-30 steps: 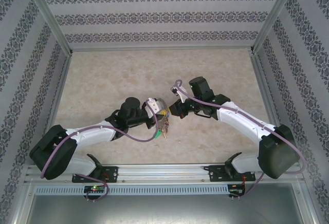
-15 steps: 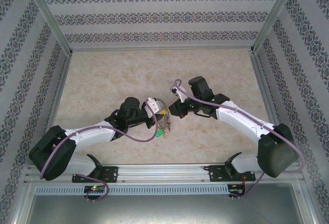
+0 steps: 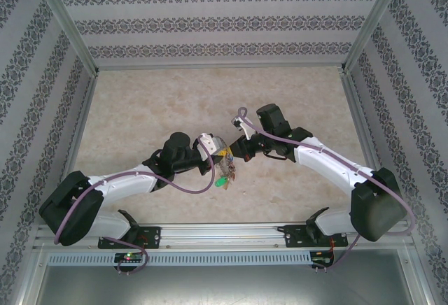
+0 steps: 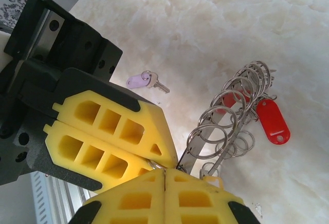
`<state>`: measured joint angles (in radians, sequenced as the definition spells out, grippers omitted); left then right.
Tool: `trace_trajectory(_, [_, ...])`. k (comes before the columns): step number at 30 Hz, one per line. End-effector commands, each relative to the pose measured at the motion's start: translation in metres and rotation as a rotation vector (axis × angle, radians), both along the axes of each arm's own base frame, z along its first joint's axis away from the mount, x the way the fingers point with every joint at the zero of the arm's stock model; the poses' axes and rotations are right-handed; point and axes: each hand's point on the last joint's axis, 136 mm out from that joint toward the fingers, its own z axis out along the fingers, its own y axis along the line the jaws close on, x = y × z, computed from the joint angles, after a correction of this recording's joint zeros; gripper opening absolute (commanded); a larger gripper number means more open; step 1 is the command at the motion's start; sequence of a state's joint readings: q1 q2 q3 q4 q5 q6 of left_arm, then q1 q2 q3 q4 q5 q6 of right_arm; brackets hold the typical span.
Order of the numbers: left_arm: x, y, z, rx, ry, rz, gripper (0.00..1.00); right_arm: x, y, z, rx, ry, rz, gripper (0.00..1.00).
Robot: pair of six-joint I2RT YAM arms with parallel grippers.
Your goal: Put the keys on the keyring
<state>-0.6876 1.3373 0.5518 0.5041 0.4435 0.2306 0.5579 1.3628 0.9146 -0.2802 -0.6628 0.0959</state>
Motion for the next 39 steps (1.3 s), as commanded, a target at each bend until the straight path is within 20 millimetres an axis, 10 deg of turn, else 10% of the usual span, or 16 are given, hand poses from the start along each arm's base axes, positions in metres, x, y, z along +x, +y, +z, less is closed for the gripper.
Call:
trace_trajectory(1, [-0.002,-0.007,0.031,-0.067,-0.071,-0.024,0.0,0.005,-0.002,0.004,0.002,-0.011,-0.014,0.0])
trace_trajectory(13, [0.006,0.003,0.03,-0.139,-0.081,0.074,0.0,0.024,-0.023,-0.004,-0.038,0.023,-0.166,0.0])
trace_trajectory(39, [0.005,-0.007,0.007,-0.022,-0.012,0.008,0.14,0.001,0.008,0.04,0.052,-0.07,-0.014,0.0])
